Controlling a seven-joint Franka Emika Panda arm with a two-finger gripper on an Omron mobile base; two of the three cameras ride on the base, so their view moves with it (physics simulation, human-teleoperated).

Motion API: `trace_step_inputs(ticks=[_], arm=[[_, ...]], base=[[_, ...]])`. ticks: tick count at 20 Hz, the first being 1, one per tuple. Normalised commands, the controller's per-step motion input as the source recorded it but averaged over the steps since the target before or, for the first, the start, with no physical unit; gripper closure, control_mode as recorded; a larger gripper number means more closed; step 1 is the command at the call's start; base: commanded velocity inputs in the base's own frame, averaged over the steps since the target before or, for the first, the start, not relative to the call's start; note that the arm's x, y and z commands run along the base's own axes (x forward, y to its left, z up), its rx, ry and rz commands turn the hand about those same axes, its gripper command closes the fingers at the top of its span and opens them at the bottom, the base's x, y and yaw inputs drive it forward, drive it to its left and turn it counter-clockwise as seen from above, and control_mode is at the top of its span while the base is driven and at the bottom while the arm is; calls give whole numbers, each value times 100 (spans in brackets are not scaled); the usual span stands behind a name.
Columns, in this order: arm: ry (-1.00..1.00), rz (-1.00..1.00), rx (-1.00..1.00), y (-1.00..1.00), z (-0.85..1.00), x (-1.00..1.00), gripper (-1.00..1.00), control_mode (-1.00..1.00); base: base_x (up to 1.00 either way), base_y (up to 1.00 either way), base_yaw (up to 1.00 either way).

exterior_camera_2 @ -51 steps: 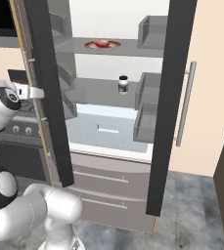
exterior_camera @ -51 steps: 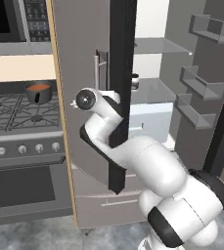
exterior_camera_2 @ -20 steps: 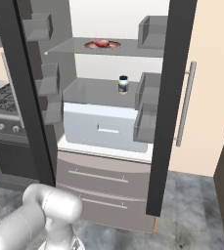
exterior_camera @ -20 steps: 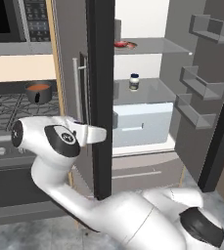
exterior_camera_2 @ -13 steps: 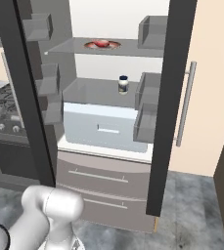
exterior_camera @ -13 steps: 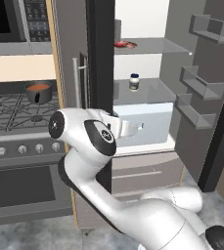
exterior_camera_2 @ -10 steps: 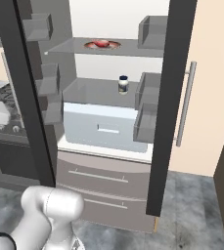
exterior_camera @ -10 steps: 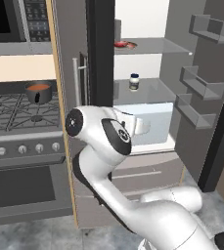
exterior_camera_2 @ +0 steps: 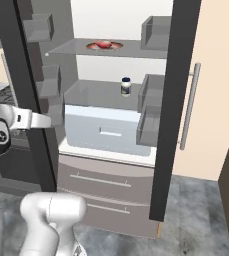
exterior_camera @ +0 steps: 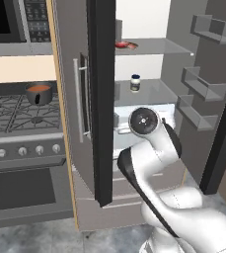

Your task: Retrieve the steak from the fridge and place it on the saucepan with marinade on the stove.

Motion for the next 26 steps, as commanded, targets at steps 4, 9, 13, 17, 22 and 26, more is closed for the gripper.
trace_step_inputs(ticks=[4,9,13,17,22,26], arm=[[7,63,0,-35,-6,71,-100,-100],[-1,43,4,1,0,63,-100,-100],[-3,3,0,23,0,14,-100,-100],[-4,-7,2,4,0,14,-100,-100],[0,-4,18,12,40,2,-100,-100],[-1,0,21,0,99,-1,-100,-100]], base=[[0,0,0],[0,0,0],[0,0,0],[0,0,0],[0,0,0],[0,0,0]])
